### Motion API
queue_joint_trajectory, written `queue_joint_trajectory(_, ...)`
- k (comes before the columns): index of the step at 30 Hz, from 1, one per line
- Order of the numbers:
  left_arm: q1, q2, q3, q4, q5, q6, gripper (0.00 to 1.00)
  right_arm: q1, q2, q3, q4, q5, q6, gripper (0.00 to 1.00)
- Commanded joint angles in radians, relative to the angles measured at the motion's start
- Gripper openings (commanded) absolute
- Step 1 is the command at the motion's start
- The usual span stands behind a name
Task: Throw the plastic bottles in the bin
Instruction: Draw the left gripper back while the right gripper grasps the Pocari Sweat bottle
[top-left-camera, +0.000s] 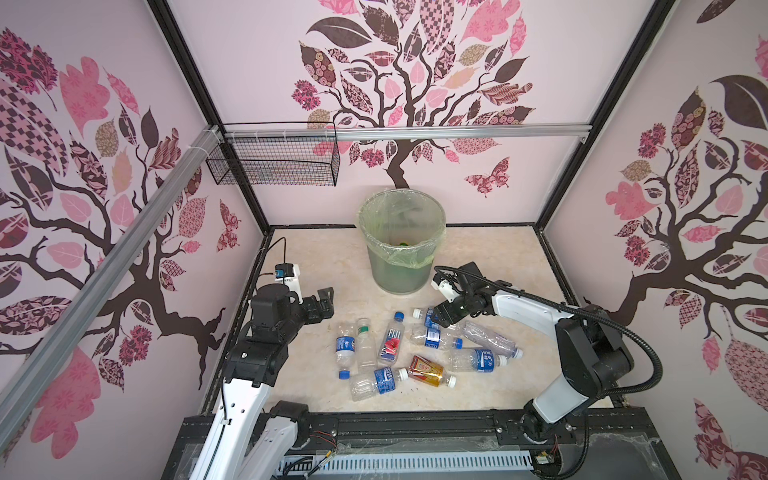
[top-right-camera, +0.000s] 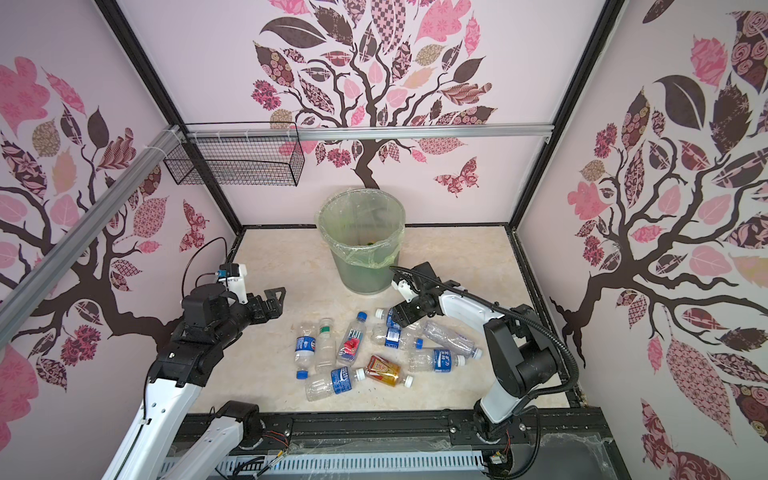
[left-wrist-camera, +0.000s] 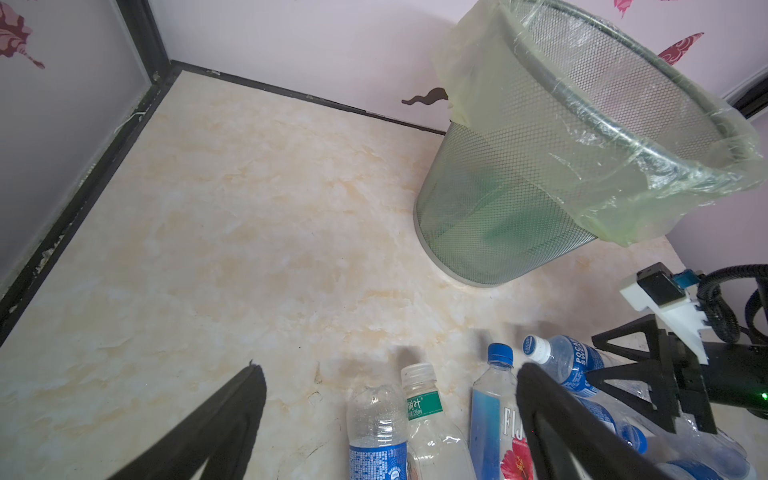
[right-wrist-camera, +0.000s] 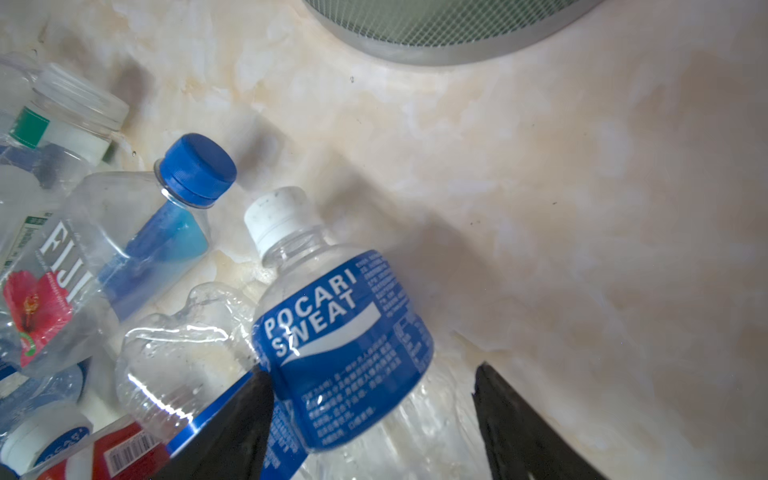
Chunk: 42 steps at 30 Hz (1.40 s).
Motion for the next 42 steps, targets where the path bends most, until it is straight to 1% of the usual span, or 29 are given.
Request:
queue_joint_trajectory(1, 0.005, 0.002, -0.022, 0.016, -0.016, 0.009, 0.98, 0.003, 0.04, 0.009, 0.026, -0.008, 0.034, 0.77)
queue_joint_trajectory(6, 0.006, 0.004, -0.024, 0.013, -0.02, 0.005, 0.98, 0.004, 0.065, 0.007, 0.069, 0.019, 0.081, 0.76)
queue_joint_trajectory(10, 0.005, 0.004, -0.025, 0.011, -0.026, 0.004, 0.98, 0.003, 0.083, 0.021, 0.098, 0.025, 0.121, 0.71)
queue_joint_trajectory(12, 0.005, 0.004, -0.025, 0.01, -0.028, 0.004, 0.98, 0.004, 0.091, 0.025, 0.108, 0.023, 0.13, 0.71)
queue_joint_trajectory(19, 0.005, 0.007, -0.027, 0.007, -0.036, 0.003, 0.98, 0.003, 0.118, 0.019, 0.12, 0.079, 0.138, 0.78)
queue_joint_trajectory(23, 0.005, 0.01, -0.028, 0.005, -0.041, 0.002, 0.98, 0.004, 0.12, 0.013, 0.132, 0.098, 0.145, 0.78)
queue_joint_trajectory(30, 0.005, 0.008, -0.03, 0.001, -0.053, -0.002, 0.98, 0.004, 0.106, 0.005, 0.171, 0.135, 0.19, 0.67)
queue_joint_trajectory(35, 0.005, 0.005, -0.033, -0.003, -0.066, -0.007, 0.98, 0.003, 0.084, 0.001, 0.192, 0.141, 0.215, 0.58)
queue_joint_trajectory(39, 0.005, 0.01, -0.029, -0.021, -0.118, -0.013, 0.98, 0.004, 0.017, -0.015, 0.233, 0.11, 0.254, 0.54)
queue_joint_trajectory(42, 0.005, 0.009, -0.029, -0.024, -0.113, -0.013, 0.98, 0.003, -0.053, -0.036, 0.247, 0.138, 0.28, 0.53)
